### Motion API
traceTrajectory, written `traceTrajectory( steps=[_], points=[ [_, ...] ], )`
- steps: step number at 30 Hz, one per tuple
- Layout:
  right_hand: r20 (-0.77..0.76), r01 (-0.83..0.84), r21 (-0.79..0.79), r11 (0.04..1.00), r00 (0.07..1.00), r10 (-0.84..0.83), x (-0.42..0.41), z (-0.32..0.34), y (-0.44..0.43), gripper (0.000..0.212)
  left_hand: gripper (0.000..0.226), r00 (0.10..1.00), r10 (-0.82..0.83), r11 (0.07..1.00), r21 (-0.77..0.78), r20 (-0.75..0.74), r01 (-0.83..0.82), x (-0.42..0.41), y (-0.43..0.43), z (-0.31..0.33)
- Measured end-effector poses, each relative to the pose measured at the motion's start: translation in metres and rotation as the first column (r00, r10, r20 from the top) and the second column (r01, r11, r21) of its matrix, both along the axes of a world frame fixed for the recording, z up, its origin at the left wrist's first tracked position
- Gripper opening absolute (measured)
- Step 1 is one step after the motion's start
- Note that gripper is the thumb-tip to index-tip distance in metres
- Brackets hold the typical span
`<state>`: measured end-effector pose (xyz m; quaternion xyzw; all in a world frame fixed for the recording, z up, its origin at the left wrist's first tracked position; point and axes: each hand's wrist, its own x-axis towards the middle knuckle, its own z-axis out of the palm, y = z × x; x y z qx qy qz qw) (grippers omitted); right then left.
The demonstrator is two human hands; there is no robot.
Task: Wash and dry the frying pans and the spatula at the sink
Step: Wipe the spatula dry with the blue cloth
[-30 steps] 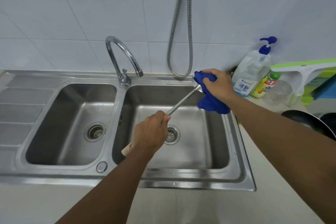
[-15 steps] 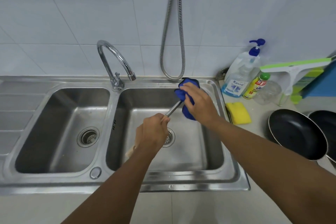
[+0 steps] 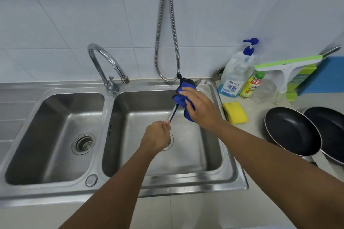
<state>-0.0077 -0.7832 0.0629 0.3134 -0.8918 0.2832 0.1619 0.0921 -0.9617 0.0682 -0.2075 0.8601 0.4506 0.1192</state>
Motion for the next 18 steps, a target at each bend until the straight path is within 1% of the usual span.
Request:
traceTrajectory(
  steps=[2,4,6,8,10,13,15,16,17,18],
  points=[
    [-0.007,0.085,-0.01,0.996,0.996,-0.085,0.014,-0.001,0.016,0.039,0.04,0.999,0.033,0.999,0.039,0.04,-0.034,-0.001,0.007,0.002],
    [0.012,0.192,-0.051,0.98,0.981,-0.192,0.029,-0.005,0.036,0.04,0.041,0.992,0.106,0.989,0.1,0.064,-0.112,0.0,0.014,0.005],
    [0.03,0.264,-0.015,0.964,0.964,-0.264,0.044,-0.012,0.062,0.042,0.044,0.99,0.13,0.98,0.145,0.061,-0.138,0.001,0.021,0.006],
    [0.05,0.309,0.111,0.945,0.947,-0.316,0.054,-0.017,0.094,0.04,0.044,0.993,0.099,0.975,0.193,0.059,-0.109,0.003,0.031,0.009],
    [0.063,0.378,0.254,0.89,0.912,-0.406,0.064,-0.018,0.123,0.034,0.043,0.996,0.061,0.967,0.242,0.061,-0.074,0.008,0.045,0.013],
    [0.024,0.519,0.36,0.775,0.826,-0.564,0.082,-0.018,0.155,0.023,0.035,0.997,0.023,0.954,0.298,0.069,-0.043,0.015,0.072,0.015],
    [-0.024,0.536,0.43,0.726,0.811,-0.585,0.096,-0.029,0.173,0.02,0.033,0.997,0.009,0.93,0.365,0.072,-0.035,0.019,0.093,0.017],
    [-0.043,0.511,0.484,0.71,0.824,-0.564,0.103,-0.041,0.181,0.026,0.033,0.997,0.014,0.914,0.405,0.073,-0.042,0.021,0.103,0.021],
    [-0.039,0.468,0.549,0.692,0.842,-0.539,0.109,-0.054,0.189,0.038,0.033,0.997,0.026,0.893,0.447,0.075,-0.057,0.023,0.113,0.024],
    [0.012,0.396,0.627,0.671,0.856,-0.517,0.115,-0.066,0.195,0.051,0.033,0.996,0.04,0.87,0.487,0.081,-0.074,0.024,0.122,0.027]
  ],
)
